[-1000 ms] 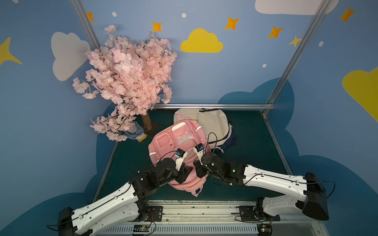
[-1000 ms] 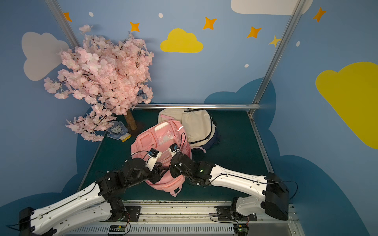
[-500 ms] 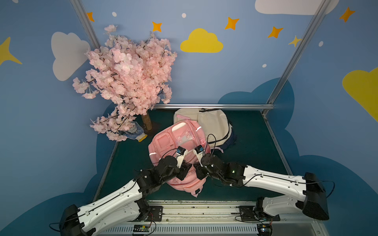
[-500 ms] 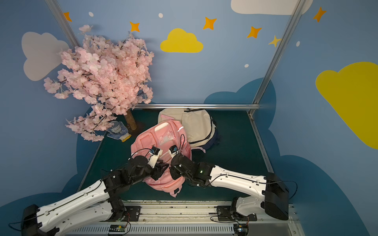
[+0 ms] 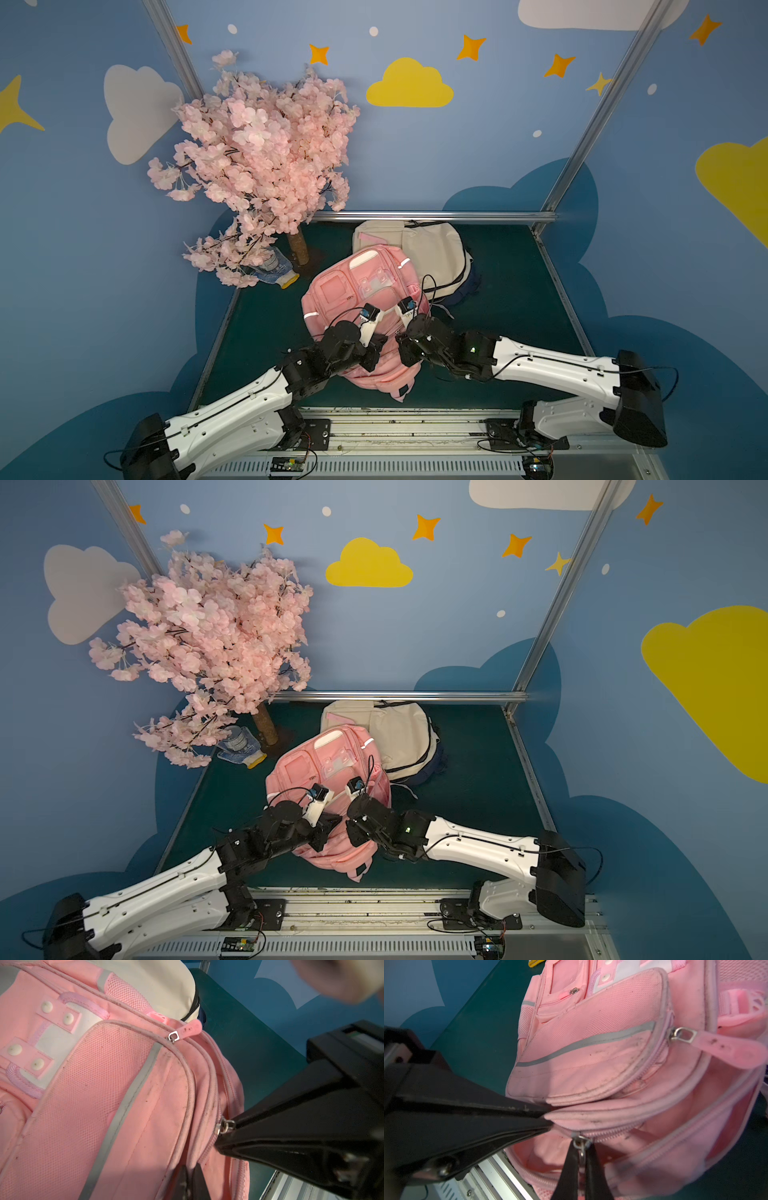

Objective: Zip up the backpack
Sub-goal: Zip the zipper on the backpack.

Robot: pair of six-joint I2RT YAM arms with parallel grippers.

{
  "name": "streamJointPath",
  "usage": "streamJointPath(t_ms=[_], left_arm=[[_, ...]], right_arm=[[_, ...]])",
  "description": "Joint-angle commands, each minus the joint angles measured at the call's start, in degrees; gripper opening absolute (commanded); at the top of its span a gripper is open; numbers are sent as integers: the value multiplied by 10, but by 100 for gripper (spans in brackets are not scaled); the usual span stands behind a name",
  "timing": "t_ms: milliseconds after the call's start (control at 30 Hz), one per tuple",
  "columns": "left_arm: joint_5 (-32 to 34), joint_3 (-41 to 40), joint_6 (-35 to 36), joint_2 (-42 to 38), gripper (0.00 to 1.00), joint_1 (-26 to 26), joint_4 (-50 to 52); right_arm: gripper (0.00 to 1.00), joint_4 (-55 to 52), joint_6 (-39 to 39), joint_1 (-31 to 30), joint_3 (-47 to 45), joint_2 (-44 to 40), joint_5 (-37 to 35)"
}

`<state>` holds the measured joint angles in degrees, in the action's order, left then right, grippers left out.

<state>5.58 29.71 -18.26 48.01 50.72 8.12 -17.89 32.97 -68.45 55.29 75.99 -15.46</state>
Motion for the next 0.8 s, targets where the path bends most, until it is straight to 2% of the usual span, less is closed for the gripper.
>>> streamJointPath(t_ms=[0, 500, 633, 700, 767], left_arm=[[24, -27, -23, -21, 2, -7, 39], [34, -49, -32, -67, 2, 2, 58], [24, -45, -27, -67, 3, 2, 54], [16, -36, -25, -60, 8, 2, 52], [6, -21, -24, -49, 17, 2, 48]], right_arm=[[0, -26, 30, 41, 5, -37, -17], [0, -40, -16, 184, 14, -27, 43], [0, -35, -16, 183, 26, -18, 82], [0, -27, -17, 170, 28, -16, 102], [0, -13, -31, 142, 27, -18, 98]])
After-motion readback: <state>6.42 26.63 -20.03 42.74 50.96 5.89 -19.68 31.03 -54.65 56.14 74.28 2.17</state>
